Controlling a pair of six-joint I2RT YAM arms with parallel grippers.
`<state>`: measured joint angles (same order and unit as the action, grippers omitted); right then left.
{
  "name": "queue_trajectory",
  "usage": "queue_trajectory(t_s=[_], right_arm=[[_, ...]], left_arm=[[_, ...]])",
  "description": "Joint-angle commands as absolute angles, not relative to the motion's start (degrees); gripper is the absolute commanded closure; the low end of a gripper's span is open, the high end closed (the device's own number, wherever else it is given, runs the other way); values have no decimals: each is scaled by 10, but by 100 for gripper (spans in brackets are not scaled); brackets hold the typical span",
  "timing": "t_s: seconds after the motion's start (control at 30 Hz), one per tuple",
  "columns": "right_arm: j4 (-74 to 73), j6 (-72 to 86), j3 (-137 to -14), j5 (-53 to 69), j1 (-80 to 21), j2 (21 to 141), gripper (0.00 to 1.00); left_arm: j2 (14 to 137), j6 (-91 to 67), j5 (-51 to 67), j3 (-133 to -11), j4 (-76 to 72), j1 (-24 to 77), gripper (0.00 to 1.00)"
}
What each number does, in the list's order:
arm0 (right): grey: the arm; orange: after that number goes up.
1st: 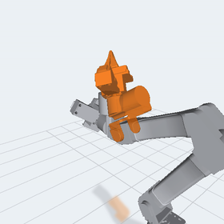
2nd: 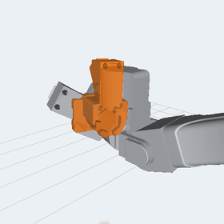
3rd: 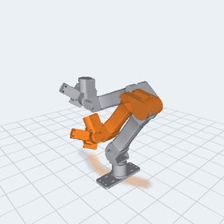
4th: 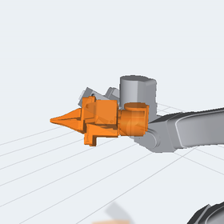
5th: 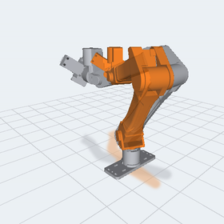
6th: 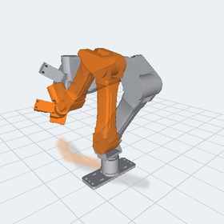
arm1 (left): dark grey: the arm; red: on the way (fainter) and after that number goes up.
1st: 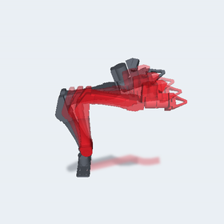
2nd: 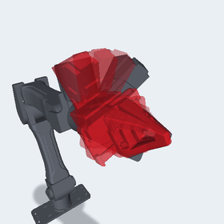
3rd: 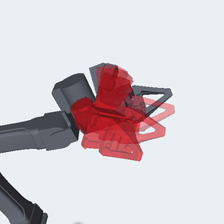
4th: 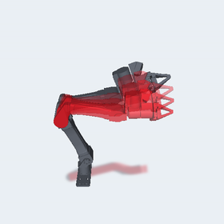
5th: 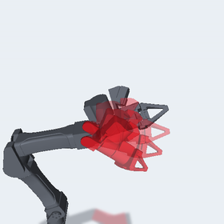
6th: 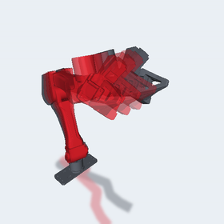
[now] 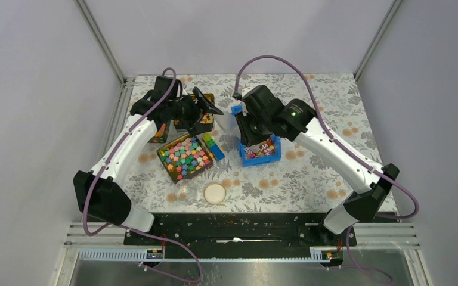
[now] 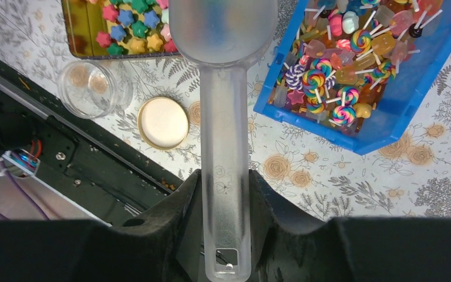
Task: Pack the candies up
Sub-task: Adjust the spatula.
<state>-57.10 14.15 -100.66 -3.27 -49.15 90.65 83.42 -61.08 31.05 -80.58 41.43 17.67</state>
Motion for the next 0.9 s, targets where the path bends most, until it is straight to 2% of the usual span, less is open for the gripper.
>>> queue_trajectory(t_s=[0.0,0.13,0.23,0.4,0.57,0.77,0.87], right_arm=[[-544,169,-1006,-9,-472,865,100],[-544,168,-997,-4,-470,858,100],[-546,171,-988,-5,-461,851,100],[-550,166,-980,13,-434,840,100],[-550,149,-973,36,-422,833,100],[-549,124,-964,69,-421,833,100],[-549,113,-963,91,-421,833,100]], left_arm=[[838,-606,302,-805,388,185,25],[847,-591,299,-816,389,200,31],[851,-551,288,-843,406,213,32],[834,-400,231,-908,465,225,18],[775,-178,227,-906,422,227,12],[701,36,380,-775,285,228,10],[674,110,426,-733,241,237,1]])
